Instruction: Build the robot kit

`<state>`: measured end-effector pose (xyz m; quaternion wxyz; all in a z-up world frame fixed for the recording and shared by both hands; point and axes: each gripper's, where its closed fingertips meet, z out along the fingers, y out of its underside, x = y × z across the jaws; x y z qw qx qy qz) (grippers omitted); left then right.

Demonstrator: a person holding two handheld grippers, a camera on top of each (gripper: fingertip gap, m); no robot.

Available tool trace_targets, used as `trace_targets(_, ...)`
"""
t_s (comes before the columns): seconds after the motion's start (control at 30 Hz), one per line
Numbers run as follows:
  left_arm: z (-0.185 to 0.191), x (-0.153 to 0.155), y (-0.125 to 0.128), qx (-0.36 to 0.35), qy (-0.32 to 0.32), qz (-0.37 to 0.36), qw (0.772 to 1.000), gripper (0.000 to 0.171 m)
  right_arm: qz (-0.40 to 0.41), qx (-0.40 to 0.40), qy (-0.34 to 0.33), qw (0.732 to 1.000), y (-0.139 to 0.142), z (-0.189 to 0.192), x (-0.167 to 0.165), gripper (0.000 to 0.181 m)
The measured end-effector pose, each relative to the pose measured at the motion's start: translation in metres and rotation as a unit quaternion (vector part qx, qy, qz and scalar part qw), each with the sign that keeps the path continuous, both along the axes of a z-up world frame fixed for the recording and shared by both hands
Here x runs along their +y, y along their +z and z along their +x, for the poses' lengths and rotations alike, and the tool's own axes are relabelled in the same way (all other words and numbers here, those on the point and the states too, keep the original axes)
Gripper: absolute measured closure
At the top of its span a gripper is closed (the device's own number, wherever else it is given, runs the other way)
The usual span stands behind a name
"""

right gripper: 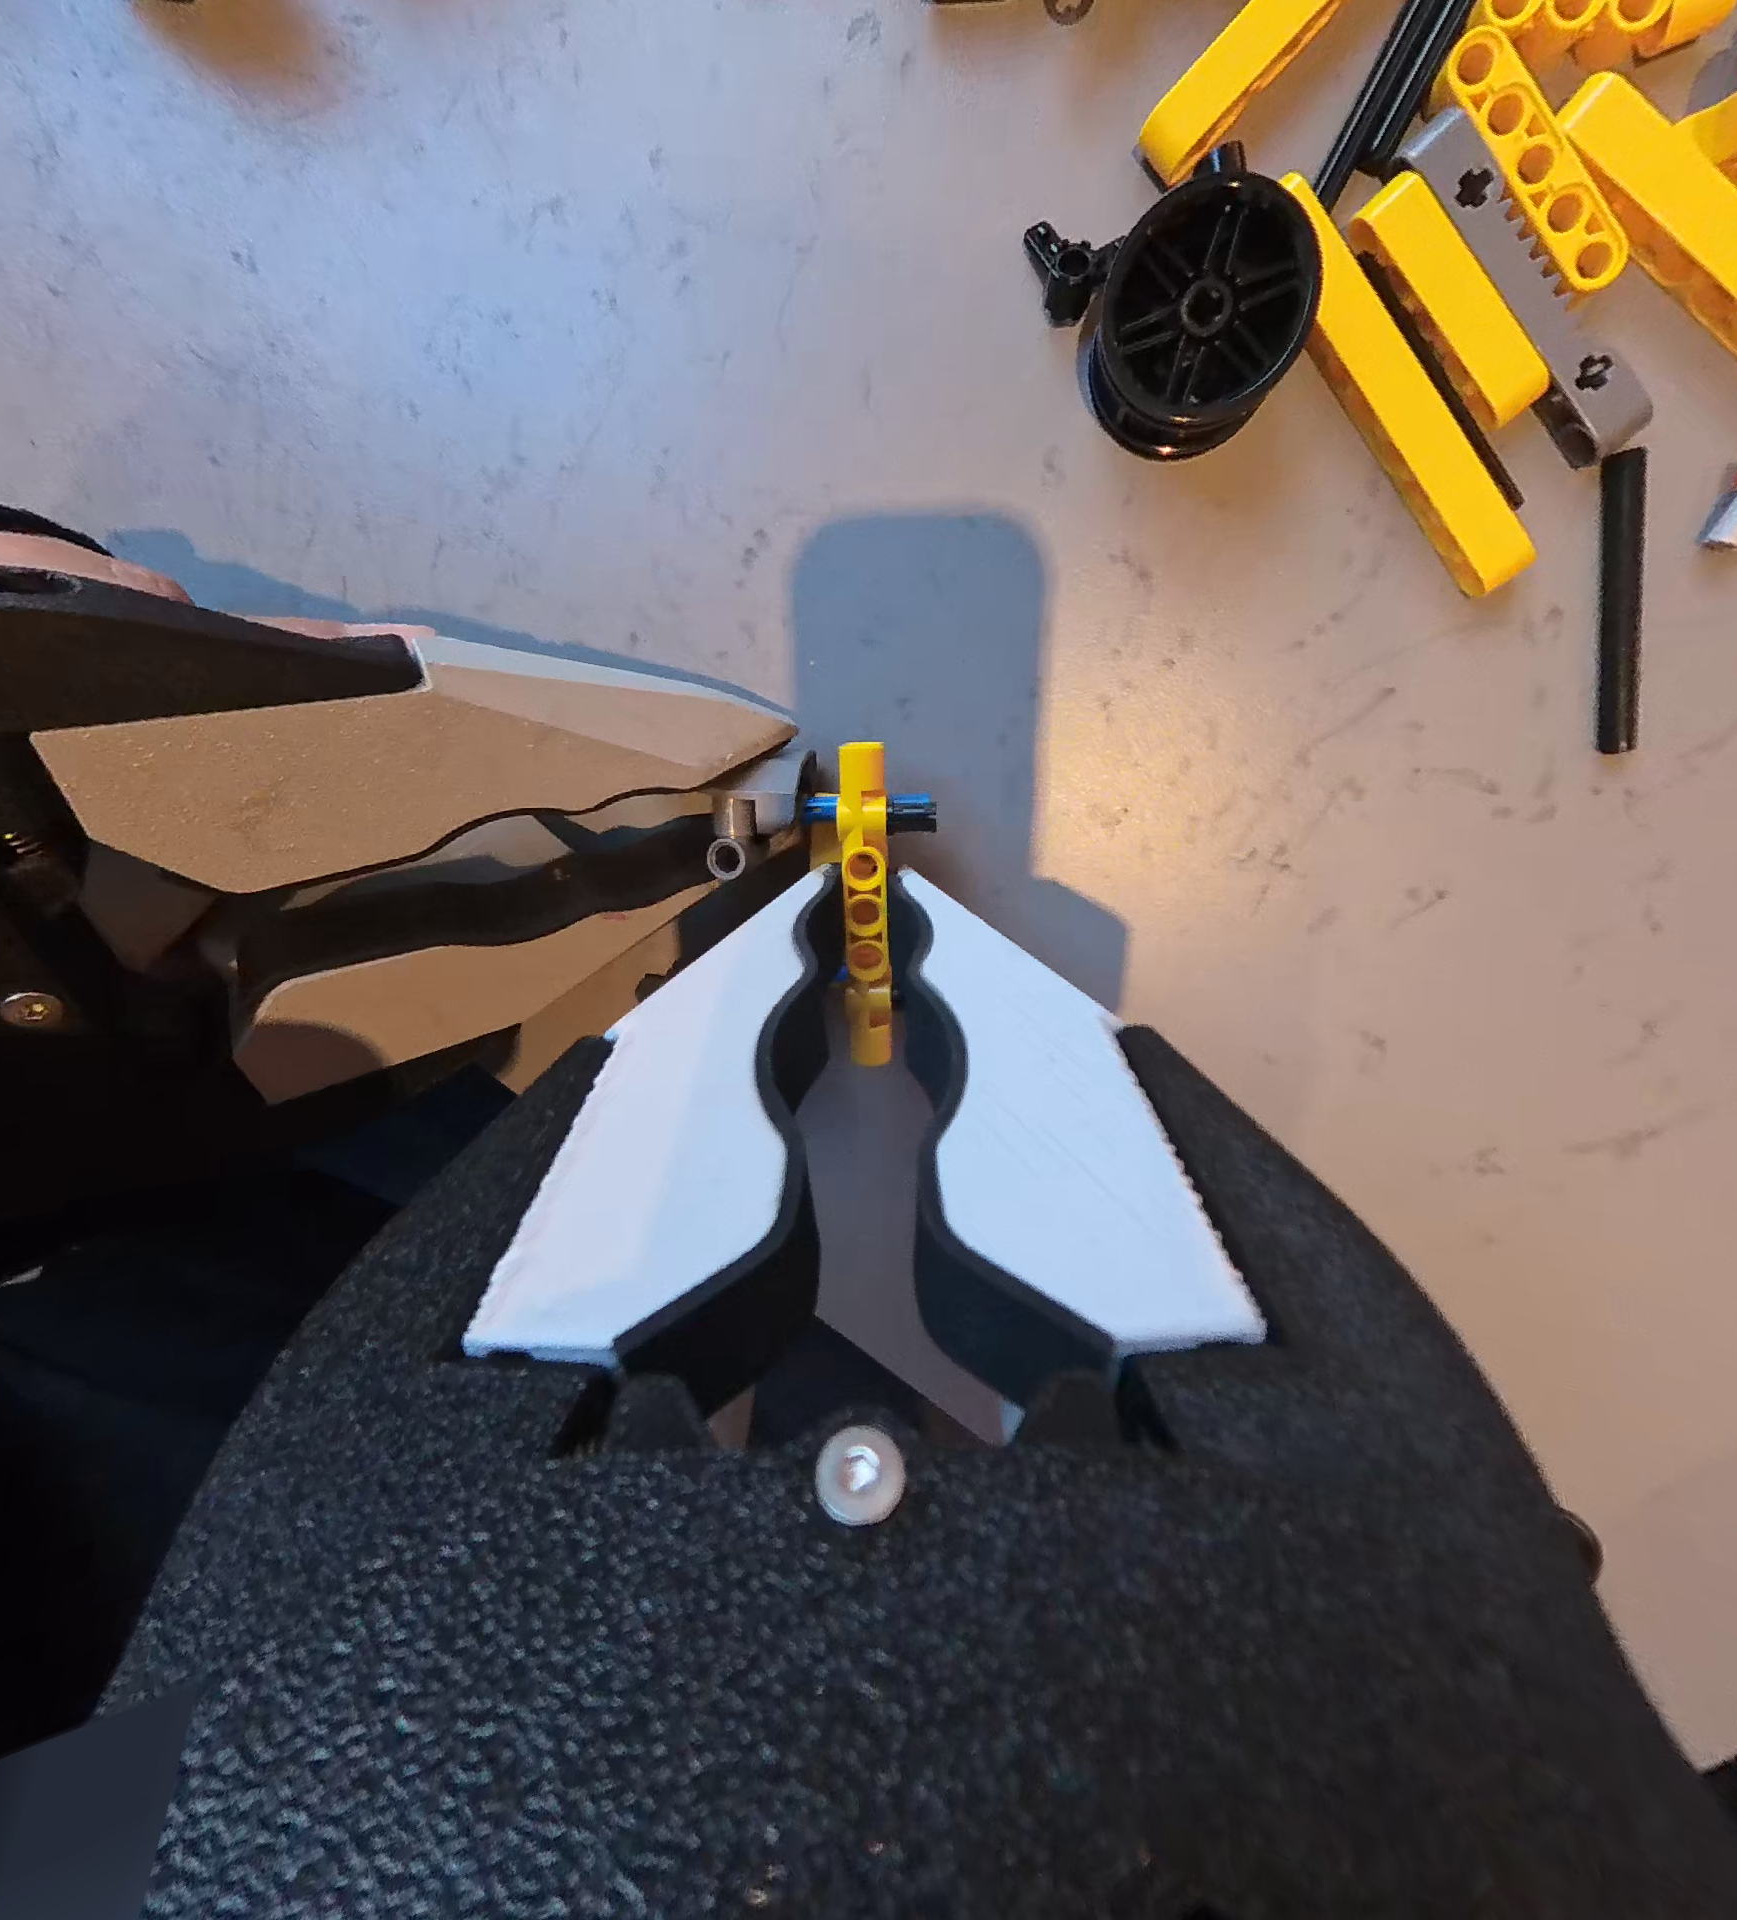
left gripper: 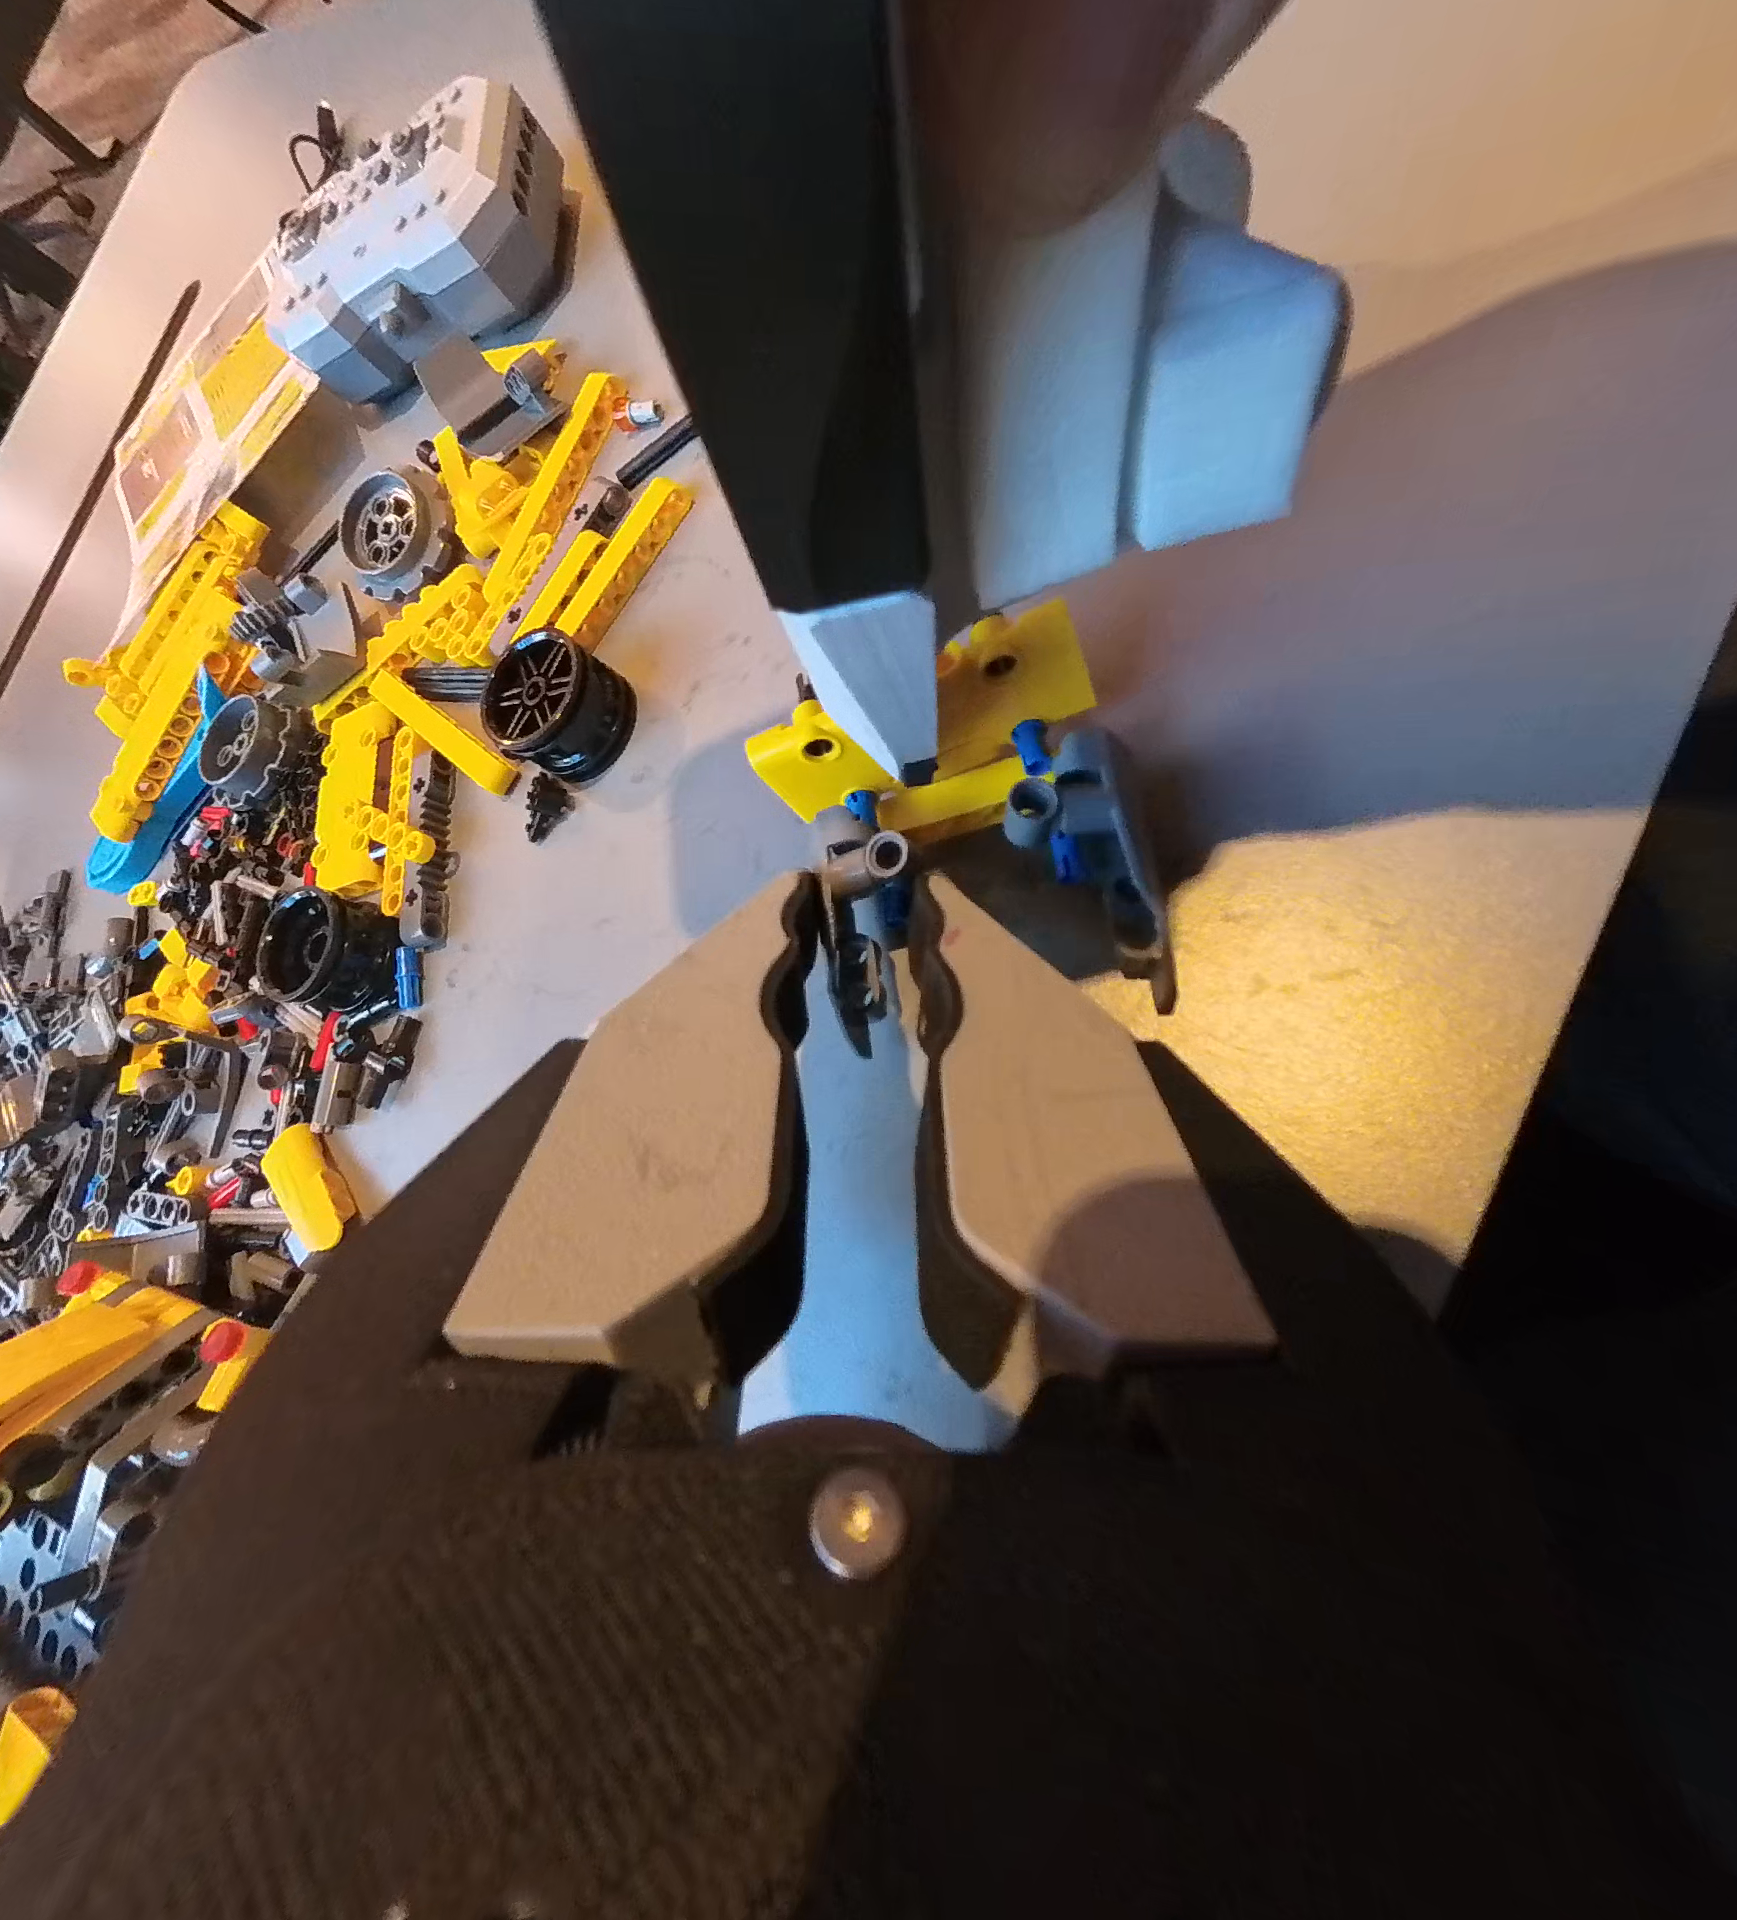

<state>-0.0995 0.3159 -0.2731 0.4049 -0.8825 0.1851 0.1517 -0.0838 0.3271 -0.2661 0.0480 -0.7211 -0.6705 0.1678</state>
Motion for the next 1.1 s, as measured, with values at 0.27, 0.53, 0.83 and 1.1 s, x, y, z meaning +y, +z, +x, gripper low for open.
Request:
trace_targets(0.27, -0.0006, -0.0004, -0.0003, -0.005, 0.004, -0.002, 1.0, 0.157, -0.028, 0.005, -0.025, 0.999, 0.0003, -0.0012, -0.0015, 0.175)
trace_targets(0.53, -0.0031, -0.0003, -0.0003, 0.003, 0.013, -0.001, 1.0, 0.157, -0.073, 0.004, -0.038, 0.997, 0.0026, -0.0041, -0.0043, 0.174)
trace_targets(0.83, -0.0006, 0.0001, -0.0007, -0.01, 0.01, -0.005, 1.0, 0.157, -0.03, 0.003, 0.009, 1.0, 0.003, 0.0006, -0.0058, 0.173)
trace_targets(1.1, 0.0016, -0.0002, -0.0011, -0.029, 0.004, -0.009, 1.0, 0.157, -0.002, 0.02, 0.06, 0.998, 0.0034, 0.0004, -0.009, 0.173)
